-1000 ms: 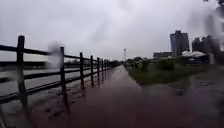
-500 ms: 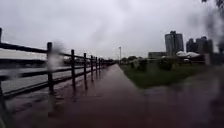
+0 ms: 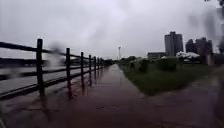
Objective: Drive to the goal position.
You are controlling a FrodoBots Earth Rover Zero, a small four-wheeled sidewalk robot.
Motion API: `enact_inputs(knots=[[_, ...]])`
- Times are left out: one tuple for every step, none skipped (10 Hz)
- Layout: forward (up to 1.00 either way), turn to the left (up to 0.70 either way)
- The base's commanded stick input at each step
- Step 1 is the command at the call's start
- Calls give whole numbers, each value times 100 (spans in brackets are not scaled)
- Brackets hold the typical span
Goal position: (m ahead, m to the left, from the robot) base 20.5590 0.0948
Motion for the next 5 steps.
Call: enact_inputs(knots=[[100, 1], [100, 1], [100, 1], [100, 10], [100, 32]])
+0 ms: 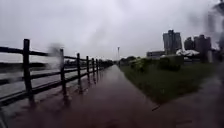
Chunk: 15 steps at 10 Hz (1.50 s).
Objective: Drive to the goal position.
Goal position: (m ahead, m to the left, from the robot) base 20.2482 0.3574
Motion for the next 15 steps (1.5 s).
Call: enact_inputs(knots=[[100, 37], [100, 14], [100, 1], [100, 1], [100, 1], [100, 1], [100, 1], [100, 1], [100, 1], [100, 1], [100, 1], [100, 1], [100, 1], [100, 1], [100, 1]])
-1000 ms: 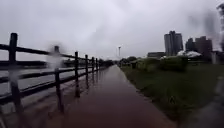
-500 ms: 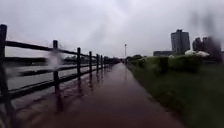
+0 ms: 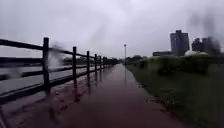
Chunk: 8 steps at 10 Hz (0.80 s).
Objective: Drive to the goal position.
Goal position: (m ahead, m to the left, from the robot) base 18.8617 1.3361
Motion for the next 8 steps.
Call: enact_inputs(knots=[[100, 1], [100, 1], [100, 1], [100, 1], [100, 1], [100, 1], [100, 1], [100, 1]])
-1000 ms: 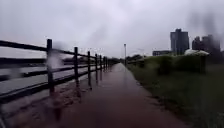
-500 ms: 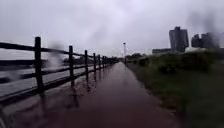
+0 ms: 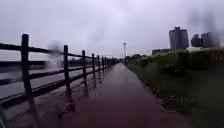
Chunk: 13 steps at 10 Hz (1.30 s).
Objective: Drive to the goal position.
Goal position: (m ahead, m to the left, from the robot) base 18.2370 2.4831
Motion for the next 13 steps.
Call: enact_inputs(knots=[[100, 1], [100, 1], [100, 1], [100, 1], [100, 1], [100, 1], [100, 1], [100, 1], [100, 1], [100, 1], [100, 1], [100, 1], [100, 1]])
